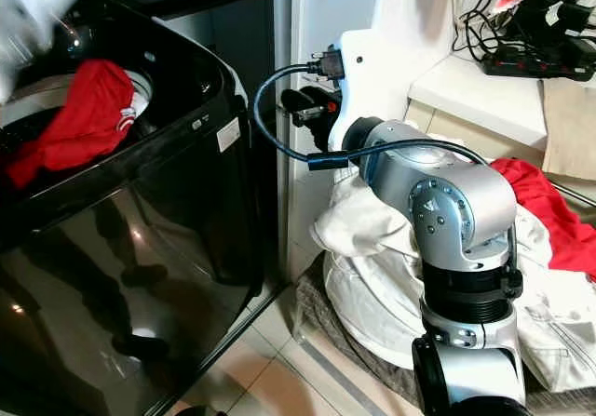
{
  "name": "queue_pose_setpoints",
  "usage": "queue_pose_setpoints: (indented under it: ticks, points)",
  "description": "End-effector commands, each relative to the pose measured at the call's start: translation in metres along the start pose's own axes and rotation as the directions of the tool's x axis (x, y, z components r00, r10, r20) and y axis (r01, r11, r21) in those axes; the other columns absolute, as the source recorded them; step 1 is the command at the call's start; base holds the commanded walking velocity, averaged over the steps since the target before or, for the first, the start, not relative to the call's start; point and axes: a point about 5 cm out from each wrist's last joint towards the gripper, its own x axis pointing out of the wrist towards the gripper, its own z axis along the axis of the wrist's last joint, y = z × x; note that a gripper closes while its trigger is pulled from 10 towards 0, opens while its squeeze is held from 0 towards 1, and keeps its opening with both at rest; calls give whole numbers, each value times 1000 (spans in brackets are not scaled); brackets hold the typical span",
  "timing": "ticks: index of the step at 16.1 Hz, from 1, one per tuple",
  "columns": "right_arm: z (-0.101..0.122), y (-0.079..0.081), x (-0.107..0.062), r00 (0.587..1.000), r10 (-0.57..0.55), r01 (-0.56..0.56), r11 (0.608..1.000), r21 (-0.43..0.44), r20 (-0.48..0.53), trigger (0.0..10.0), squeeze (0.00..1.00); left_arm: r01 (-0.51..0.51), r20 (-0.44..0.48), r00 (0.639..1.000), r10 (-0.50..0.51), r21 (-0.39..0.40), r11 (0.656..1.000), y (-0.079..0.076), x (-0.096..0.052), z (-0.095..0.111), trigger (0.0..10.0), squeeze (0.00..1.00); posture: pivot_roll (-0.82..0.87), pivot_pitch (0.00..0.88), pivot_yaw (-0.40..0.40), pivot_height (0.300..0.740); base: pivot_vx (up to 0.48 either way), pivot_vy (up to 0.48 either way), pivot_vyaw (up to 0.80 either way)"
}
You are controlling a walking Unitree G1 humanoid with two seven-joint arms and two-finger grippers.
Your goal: Clothes washing
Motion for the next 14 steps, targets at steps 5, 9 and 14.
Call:
queue_pose_setpoints:
  ticks: [5,9,14]
  points:
    - [3,-1,1,1000,-21,21,1000,-11,13,10000,0,491,-105,851,-514,-184,851,-82,-20,-24,10000,0,-46,0,37,740,0,0,0]
    - [2,-7,-4,998,-55,55,998,-26,8,10000,0,659,243,736,-631,-468,589,-97,-25,10,10000,0,-51,0,45,740,0,0,0]
    - [-23,-71,-22,862,-495,461,854,-240,-106,10000,1000,736,541,651,-533,-621,270,-129,-46,36,10000,0,-65,0,45,740,0,0,0]
